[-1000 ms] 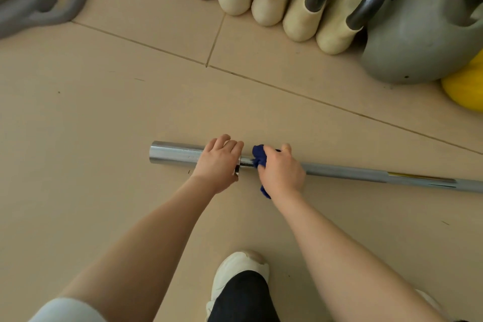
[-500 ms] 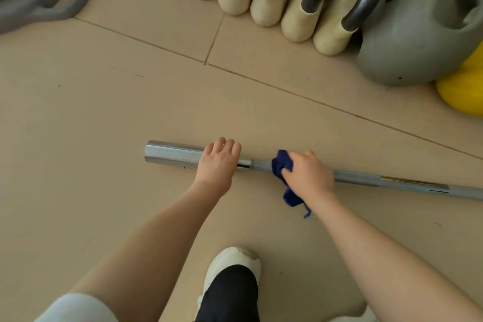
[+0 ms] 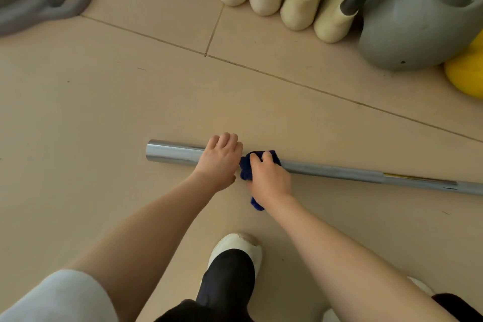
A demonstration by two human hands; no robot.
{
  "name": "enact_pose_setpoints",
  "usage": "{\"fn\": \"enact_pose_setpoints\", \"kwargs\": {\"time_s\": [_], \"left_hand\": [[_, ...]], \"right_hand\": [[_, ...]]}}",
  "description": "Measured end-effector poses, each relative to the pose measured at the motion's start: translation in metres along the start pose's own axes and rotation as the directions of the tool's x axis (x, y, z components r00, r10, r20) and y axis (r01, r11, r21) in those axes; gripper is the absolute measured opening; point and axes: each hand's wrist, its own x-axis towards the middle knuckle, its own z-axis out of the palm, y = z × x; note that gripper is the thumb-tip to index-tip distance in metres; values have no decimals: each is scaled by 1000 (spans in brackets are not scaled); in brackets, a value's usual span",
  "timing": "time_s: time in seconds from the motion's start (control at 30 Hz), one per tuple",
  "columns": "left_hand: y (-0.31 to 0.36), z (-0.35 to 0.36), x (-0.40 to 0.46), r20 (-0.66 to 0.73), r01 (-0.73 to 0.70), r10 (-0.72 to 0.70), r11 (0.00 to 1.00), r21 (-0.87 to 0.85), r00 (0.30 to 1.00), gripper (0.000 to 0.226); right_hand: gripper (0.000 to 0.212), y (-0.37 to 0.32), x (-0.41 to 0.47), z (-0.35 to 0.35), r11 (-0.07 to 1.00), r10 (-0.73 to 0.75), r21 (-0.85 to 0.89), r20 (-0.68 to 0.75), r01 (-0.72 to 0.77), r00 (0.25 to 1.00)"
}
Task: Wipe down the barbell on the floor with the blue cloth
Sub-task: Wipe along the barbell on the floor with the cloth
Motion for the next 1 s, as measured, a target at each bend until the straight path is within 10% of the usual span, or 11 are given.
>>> {"fn": "enact_pose_setpoints", "kwargs": {"time_s": [0.27, 0.57, 0.8, 1.0], "left_hand": [[3, 12, -12, -113, -9, 19, 996, 87, 993, 40], [4, 10, -11, -124, 21, -22, 1000, -9, 992, 61], [9, 2, -11, -61, 150, -164, 971, -184, 985, 90], [7, -9, -7, -58, 179, -210, 927, -331, 976, 54]], "right_hand": [[27, 26, -2, -13, 990, 138, -17, -27, -139, 990], [46, 34, -1, -14, 994, -69, -75, 69, 74, 995], [34, 45, -5, -20, 976, 215, 64, -85, -210, 973], [42, -18, 15, -1, 987, 49, 150, 2, -49, 999]]}}
